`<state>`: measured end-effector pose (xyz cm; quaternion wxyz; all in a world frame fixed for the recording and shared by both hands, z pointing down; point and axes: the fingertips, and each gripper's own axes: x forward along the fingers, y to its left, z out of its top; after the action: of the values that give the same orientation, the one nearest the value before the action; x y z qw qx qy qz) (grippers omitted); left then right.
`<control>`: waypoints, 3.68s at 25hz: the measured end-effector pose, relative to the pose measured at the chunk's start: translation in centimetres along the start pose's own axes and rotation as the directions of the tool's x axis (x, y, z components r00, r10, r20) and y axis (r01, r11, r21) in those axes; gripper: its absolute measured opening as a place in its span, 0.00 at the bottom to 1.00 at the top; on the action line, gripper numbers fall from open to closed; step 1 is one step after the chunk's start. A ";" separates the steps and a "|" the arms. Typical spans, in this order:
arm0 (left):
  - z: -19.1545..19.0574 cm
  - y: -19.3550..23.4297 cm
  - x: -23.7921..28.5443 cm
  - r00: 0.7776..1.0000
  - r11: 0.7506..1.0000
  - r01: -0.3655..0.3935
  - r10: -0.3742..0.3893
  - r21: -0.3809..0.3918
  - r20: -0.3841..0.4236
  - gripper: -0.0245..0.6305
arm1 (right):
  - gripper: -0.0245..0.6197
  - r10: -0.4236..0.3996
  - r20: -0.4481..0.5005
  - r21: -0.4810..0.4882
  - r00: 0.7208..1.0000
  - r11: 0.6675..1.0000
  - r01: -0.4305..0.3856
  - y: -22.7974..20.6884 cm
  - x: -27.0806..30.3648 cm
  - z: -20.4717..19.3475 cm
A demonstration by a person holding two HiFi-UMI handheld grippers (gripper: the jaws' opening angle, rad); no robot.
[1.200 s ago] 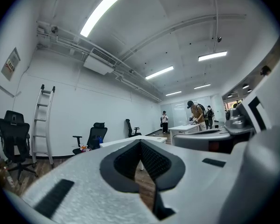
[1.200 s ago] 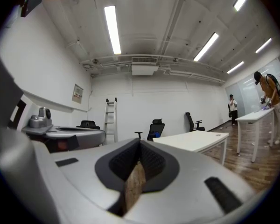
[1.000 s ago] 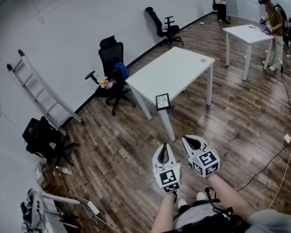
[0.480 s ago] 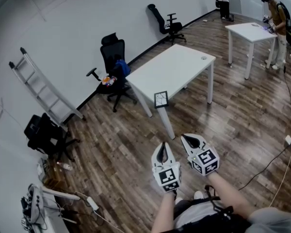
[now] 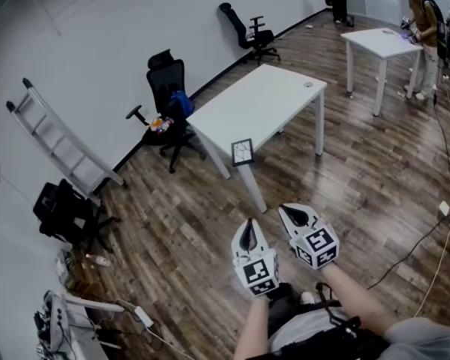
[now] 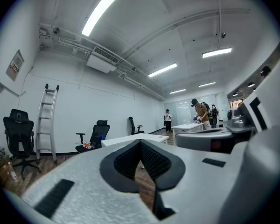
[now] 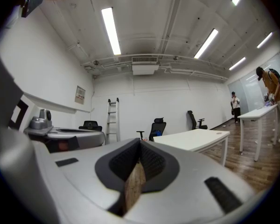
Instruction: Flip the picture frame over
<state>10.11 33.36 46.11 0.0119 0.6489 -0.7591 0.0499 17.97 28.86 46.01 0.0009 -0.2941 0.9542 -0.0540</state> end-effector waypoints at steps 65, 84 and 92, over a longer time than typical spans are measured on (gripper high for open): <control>-3.6 11.1 35.4 0.991 0.997 0.076 -0.078 -0.022 -0.111 0.04 | 0.04 -0.050 -0.112 0.052 0.992 0.997 0.056 -16.6 31.9 -3.9; -5.2 13.2 39.8 0.977 0.997 -0.077 0.074 -0.008 -0.201 0.04 | 0.05 0.093 -0.186 0.118 0.978 0.990 -0.072 -20.1 37.7 -6.2; -6.8 14.6 42.6 0.972 1.000 -0.021 0.025 0.018 -0.236 0.04 | 0.05 0.058 -0.228 0.116 0.972 0.993 -0.032 -20.9 40.5 -7.4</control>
<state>-11.34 -5.67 55.53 0.0964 0.6297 -0.7594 0.1326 -4.01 -10.31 56.80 -0.0922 -0.2638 0.9497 -0.1410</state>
